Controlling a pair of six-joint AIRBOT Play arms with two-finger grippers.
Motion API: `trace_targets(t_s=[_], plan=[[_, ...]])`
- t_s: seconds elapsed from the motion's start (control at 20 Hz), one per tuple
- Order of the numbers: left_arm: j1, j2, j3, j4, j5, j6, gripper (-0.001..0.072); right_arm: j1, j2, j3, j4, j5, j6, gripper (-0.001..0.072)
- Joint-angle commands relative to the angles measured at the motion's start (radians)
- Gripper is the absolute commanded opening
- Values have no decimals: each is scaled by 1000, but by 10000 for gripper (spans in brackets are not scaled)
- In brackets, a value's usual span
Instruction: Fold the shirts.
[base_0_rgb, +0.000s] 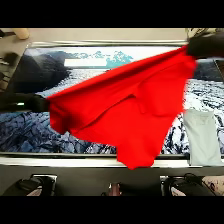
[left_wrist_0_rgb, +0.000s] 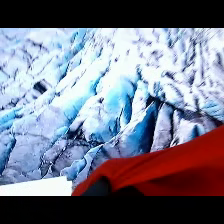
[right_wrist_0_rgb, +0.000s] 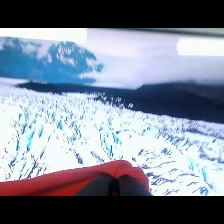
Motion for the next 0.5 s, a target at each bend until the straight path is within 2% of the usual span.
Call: trace_targets(t_s=[0.0,0.1,0.2,0.25,0.3,0.35,0.4,0.45], plan=[[77,-251,-90,-65,157,-2,26,-1,-307,-8,24,-141,124,18],[143,-399,-43,-199,233,24,27,-1,-430,-8,104,-216,226,18],[192,-531,13,-318,252,23,31,-1,-507,-8,202,-221,288,18],[208,-582,40,-374,248,24,65,0,-535,-8,255,-222,305,18],[217,-618,69,-421,242,24,204,0,-556,-8,309,-226,309,23],[225,-638,99,-448,226,27,449,0,-568,-8,346,-240,308,120],[237,-643,135,-449,193,50,582,-2,-566,-6,355,-238,303,299],[261,-637,177,-438,126,112,574,-16,-553,2,352,-215,245,370]])
